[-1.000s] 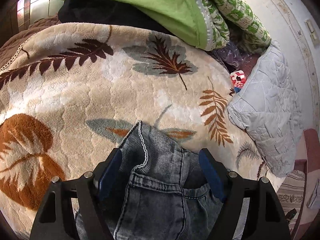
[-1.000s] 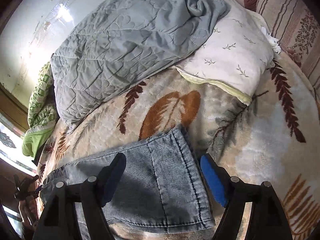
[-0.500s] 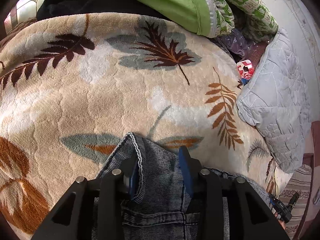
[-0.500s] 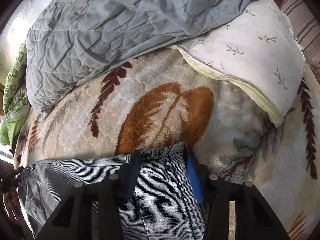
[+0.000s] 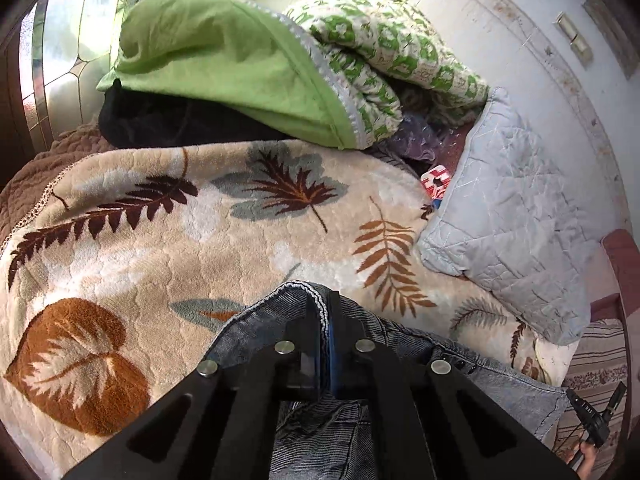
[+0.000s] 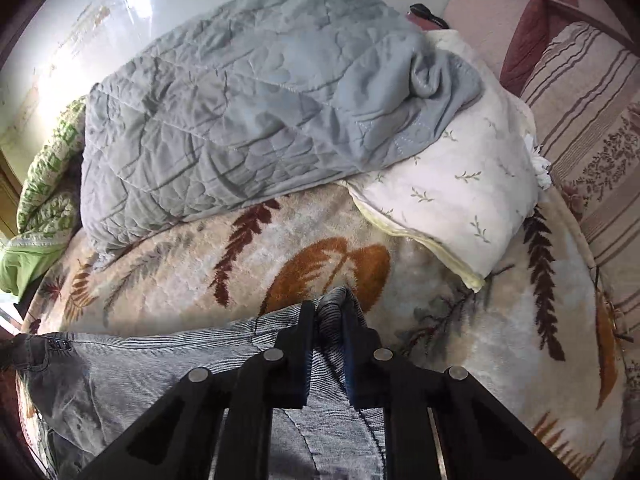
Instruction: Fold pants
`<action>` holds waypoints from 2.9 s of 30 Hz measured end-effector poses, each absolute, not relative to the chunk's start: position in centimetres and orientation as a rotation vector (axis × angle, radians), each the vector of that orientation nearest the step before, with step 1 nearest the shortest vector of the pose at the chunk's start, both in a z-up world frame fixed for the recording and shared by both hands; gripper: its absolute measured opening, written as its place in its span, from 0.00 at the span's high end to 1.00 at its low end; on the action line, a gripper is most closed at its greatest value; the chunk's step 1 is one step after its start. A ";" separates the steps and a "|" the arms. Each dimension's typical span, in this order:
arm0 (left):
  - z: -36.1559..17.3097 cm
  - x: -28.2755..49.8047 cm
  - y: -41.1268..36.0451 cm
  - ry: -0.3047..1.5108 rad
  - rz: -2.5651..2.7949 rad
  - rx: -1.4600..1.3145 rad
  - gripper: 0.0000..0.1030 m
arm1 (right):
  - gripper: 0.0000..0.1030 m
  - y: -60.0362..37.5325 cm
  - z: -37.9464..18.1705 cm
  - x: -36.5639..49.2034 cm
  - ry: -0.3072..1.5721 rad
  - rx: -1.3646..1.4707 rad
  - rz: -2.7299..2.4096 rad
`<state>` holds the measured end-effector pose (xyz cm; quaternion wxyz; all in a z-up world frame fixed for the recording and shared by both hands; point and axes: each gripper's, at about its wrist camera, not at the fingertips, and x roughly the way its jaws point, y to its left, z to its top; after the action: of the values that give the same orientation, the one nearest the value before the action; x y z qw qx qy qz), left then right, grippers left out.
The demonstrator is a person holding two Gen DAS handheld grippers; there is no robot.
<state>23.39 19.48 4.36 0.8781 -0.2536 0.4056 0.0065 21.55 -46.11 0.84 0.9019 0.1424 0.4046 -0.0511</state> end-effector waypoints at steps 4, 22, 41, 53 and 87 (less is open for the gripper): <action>7.8 17.9 20.0 0.753 -0.045 -0.567 0.98 | 0.87 -47.1 4.6 16.9 0.743 0.351 -0.086; -2.0 -1.2 24.5 1.053 0.059 -0.603 0.84 | 0.59 -47.6 -8.2 -9.1 0.992 0.531 -0.010; -3.6 1.3 12.3 1.029 0.040 -0.155 0.41 | 0.44 -52.0 -8.8 5.4 1.112 0.932 0.116; -3.5 1.7 12.6 1.025 0.055 -0.162 0.31 | 0.89 -46.2 -6.6 4.5 1.065 0.296 -0.054; -2.7 2.4 11.1 0.902 0.145 -0.189 0.21 | 0.36 -14.8 -2.2 14.9 0.997 0.183 0.616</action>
<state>2.42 11.10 -2.69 0.8932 -0.0910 0.4347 0.0699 14.91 -14.79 -2.20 0.8291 0.0862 0.4700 0.2902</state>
